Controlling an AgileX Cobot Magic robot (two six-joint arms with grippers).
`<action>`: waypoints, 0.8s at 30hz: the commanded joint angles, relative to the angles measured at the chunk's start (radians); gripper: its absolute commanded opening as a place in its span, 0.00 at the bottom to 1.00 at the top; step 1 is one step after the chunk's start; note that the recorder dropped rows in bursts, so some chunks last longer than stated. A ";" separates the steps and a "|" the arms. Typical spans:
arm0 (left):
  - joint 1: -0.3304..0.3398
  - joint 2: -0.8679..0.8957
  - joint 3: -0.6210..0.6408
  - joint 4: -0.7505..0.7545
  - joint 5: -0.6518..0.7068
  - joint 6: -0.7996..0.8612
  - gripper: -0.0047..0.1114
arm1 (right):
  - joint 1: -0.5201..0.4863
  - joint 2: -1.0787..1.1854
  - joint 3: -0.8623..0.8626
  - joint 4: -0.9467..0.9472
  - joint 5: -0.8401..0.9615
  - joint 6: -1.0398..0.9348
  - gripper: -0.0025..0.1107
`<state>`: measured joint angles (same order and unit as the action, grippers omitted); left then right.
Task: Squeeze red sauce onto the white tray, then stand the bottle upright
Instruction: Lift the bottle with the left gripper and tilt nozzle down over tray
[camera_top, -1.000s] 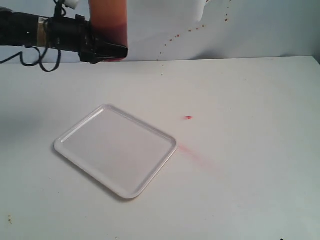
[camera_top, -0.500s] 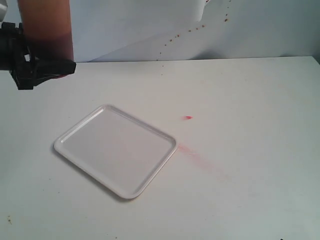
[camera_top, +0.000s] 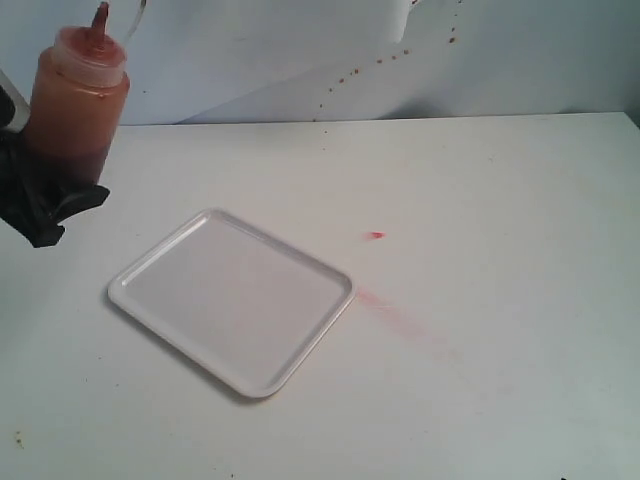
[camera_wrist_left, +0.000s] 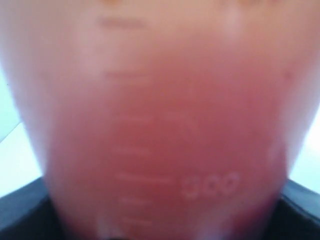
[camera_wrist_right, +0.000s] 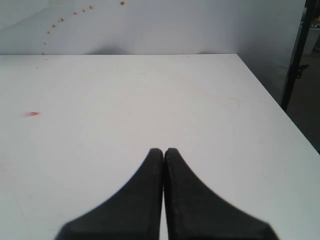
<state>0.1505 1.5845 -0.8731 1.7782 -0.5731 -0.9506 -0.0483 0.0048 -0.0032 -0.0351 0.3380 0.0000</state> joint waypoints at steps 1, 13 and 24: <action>0.001 -0.013 0.000 -0.034 -0.003 0.020 0.04 | -0.001 -0.005 0.003 0.001 -0.001 0.000 0.02; -0.001 -0.013 0.061 -0.034 0.055 0.121 0.04 | -0.001 -0.005 0.003 0.001 -0.001 0.000 0.02; -0.003 -0.013 0.066 -0.034 0.050 0.146 0.04 | -0.001 -0.005 0.003 0.001 -0.001 0.000 0.02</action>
<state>0.1505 1.5845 -0.8037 1.7762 -0.5145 -0.8207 -0.0483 0.0048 -0.0032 -0.0351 0.3380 0.0000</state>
